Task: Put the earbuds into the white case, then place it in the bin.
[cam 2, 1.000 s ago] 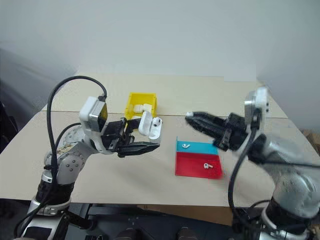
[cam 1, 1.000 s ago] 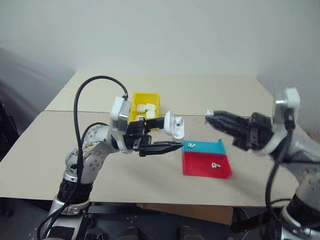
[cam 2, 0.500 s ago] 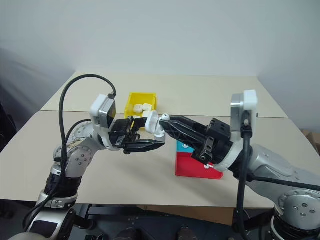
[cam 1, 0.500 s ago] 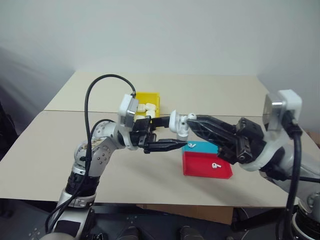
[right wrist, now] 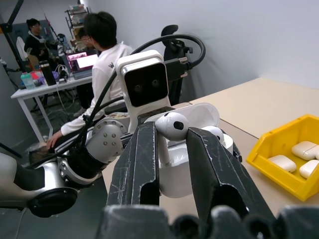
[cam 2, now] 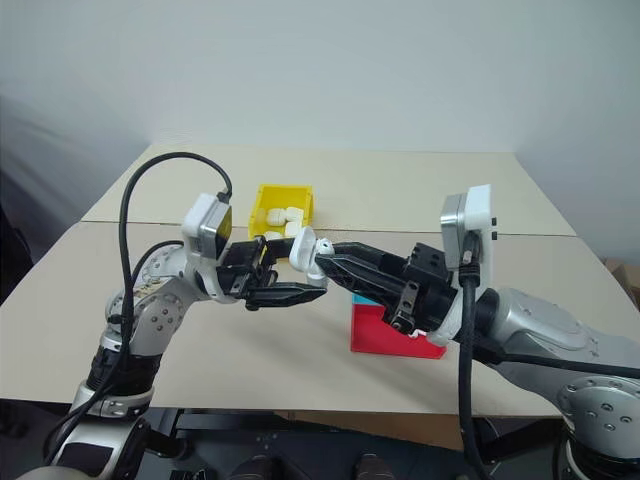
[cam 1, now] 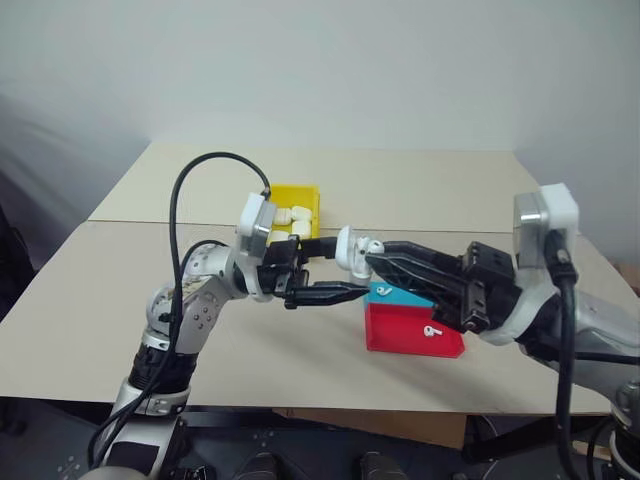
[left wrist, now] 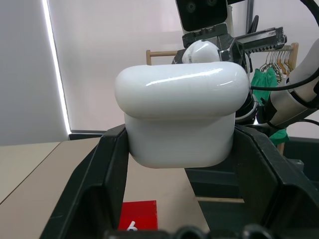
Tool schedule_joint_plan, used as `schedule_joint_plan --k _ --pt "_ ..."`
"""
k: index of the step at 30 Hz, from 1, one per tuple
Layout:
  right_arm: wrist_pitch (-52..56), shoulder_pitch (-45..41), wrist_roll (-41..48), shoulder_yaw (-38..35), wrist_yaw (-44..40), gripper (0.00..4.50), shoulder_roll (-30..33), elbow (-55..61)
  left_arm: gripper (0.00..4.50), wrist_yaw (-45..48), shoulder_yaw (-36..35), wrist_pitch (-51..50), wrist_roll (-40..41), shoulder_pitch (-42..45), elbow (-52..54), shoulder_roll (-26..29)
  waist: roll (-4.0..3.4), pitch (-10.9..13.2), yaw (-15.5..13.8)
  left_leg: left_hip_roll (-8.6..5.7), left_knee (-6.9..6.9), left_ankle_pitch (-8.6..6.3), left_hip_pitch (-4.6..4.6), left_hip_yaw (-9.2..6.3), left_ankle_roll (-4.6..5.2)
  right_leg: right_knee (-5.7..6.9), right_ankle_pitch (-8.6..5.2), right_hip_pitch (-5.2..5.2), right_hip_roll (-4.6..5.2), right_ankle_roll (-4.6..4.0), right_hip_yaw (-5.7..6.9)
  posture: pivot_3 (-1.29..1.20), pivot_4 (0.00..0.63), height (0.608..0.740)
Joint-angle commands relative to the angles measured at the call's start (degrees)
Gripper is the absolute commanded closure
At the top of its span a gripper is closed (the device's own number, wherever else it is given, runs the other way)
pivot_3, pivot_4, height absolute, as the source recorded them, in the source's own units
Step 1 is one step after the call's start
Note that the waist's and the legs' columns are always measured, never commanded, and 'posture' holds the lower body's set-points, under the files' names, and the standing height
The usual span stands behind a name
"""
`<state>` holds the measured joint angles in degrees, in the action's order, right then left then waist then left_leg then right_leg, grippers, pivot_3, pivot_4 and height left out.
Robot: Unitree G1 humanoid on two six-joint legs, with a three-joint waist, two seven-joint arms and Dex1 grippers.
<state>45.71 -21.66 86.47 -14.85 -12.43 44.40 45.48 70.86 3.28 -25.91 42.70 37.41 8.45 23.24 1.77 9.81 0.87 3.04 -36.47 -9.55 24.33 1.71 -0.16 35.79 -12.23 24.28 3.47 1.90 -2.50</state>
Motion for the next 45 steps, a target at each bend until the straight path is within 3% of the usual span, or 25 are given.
schedule_joint_plan --k 1,18,23,33,36,38,41,45 --pt "-1.2 0.0 -1.4 0.9 -0.6 3.85 1.3 0.3 1.73 -0.1 -1.2 1.7 0.6 0.5 2.0 -0.5 0.0 0.0 0.0 0.0 0.0 0.0 0.0 0.0 0.0 0.0 0.0 0.0 0.0 0.0 0.0 0.0 0.15 0.74" --pt "-2.3 -0.3 -4.3 3.3 -4.1 3.85 3.8 0.1 1.73 -0.7 -1.4 2.0 -0.2 1.2 1.8 -1.1 0.01 0.0 0.0 0.0 0.01 0.0 0.02 0.0 0.0 -0.03 0.0 0.01 0.01 0.0 0.0 0.0 0.15 0.74" --pt "-2.4 -0.2 -5.0 2.8 -4.7 2.19 5.0 -0.3 1.73 -0.8 -1.6 1.9 -0.2 1.3 1.6 -1.0 0.01 0.0 0.0 0.0 0.01 0.0 0.01 0.0 0.0 -0.03 0.0 0.01 0.01 0.0 0.01 0.0 0.15 0.74" --pt "-3.2 2.4 -4.6 -6.2 -12.1 2.19 12.4 -1.4 1.73 -1.0 -1.0 2.5 -1.3 1.2 0.2 -1.1 0.02 0.0 -0.2 -0.01 0.01 0.0 0.06 0.01 0.0 -0.07 0.0 0.03 0.03 0.01 0.01 0.0 0.15 0.74" --pt "-4.0 1.0 -6.2 -7.5 -16.7 2.79 14.4 -3.0 1.73 -0.8 0.2 3.6 -3.1 1.2 -1.3 -1.3 0.02 0.0 -0.1 -0.01 0.01 0.0 0.04 0.01 0.0 -0.09 0.0 0.01 0.03 0.01 0.02 0.0 0.15 0.74" --pt "-3.5 -3.1 -9.1 -6.0 -22.0 3.47 17.6 -5.8 1.73 -0.9 1.9 5.2 -5.9 1.3 -2.9 -1.8 -0.02 0.0 -0.1 -0.01 0.01 0.0 0.02 0.01 0.0 -0.08 0.0 0.01 0.03 0.02 0.01 0.0 0.15 0.74" --pt "-4.4 -11.5 -18.5 1.3 -30.0 4.46 21.2 -10.1 1.73 -1.7 4.4 7.5 -9.9 1.7 -5.0 -3.1 -0.02 0.0 0.0 0.0 0.0 0.0 -0.02 0.01 0.0 -0.08 0.02 0.02 0.02 0.02 0.02 0.0 0.15 0.74" --pt "-7.5 -21.6 -30.4 11.1 -38.9 4.46 20.6 -14.4 1.73 -3.4 7.5 10.7 -15.5 2.7 -7.7 -4.9 -0.03 0.0 0.0 0.0 0.05 -0.01 0.04 0.02 -0.01 -0.14 0.01 0.09 0.02 0.02 0.01 0.0 0.15 0.74"
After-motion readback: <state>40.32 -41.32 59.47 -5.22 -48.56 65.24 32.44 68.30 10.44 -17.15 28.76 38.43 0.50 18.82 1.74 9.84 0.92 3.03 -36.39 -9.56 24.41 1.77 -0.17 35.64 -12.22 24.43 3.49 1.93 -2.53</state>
